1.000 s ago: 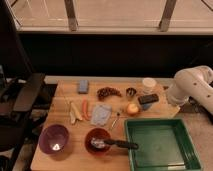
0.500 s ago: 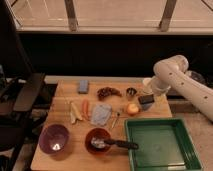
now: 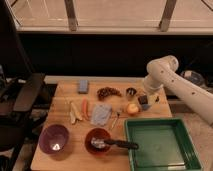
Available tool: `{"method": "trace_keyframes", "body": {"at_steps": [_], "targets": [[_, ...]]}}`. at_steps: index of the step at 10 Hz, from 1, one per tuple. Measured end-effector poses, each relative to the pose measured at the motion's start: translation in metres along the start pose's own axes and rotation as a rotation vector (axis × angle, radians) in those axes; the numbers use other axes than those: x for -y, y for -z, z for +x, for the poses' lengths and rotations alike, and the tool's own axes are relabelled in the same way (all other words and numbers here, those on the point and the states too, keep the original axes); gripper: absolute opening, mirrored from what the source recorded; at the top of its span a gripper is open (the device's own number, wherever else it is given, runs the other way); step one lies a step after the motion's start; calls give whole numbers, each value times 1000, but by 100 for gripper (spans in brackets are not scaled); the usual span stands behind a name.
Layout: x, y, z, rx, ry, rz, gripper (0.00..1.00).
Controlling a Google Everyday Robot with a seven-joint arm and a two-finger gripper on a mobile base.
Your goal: Place eraser in table surface
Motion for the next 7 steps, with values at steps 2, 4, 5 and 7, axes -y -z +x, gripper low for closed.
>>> {"method": "trace_keyframes", "body": {"at_steps": [2, 4, 5, 7], "targets": [[-1, -14, 1, 22, -1, -25, 73], [-3, -24, 1, 39, 1, -41, 58], [-4, -24, 2, 44, 1, -42, 48], [-5, -23, 4, 51, -2, -40, 29]]}}
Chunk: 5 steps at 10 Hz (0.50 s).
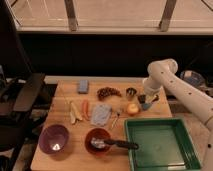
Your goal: Place eraser in table surface
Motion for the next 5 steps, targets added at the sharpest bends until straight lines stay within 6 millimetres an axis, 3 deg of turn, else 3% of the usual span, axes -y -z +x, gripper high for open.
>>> {"method": "trace_keyframes", "body": {"at_steps": [3, 5], "targets": [[1, 11, 1, 8, -3, 29, 2], [3, 37, -2, 23, 4, 79, 0]]}}
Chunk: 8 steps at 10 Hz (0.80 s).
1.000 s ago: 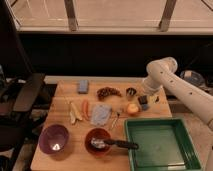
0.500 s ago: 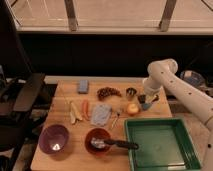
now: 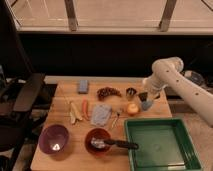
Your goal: Place eraser in table surface
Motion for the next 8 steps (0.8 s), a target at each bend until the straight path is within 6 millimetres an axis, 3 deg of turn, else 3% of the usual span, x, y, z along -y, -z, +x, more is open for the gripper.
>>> {"method": "trace_keyframes", "body": {"at_steps": [3, 8], "targets": [[-2, 23, -35, 51, 76, 55, 0], [-10, 16, -143, 164, 257, 52, 0]]}}
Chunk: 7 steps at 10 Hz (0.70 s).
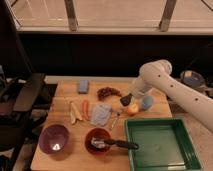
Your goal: Place eraser in table surface
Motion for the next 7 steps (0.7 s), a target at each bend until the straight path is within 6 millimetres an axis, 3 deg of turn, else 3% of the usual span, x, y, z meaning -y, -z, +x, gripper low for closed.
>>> {"method": "trace_keyframes", "body": {"at_steps": [2, 3, 5, 7], "targets": [[15, -27, -36, 18, 68, -24, 0], [23, -38, -43, 20, 88, -33, 0], [38, -55, -42, 14, 99, -48, 0], [52, -71, -28, 0, 76, -66, 0]]}}
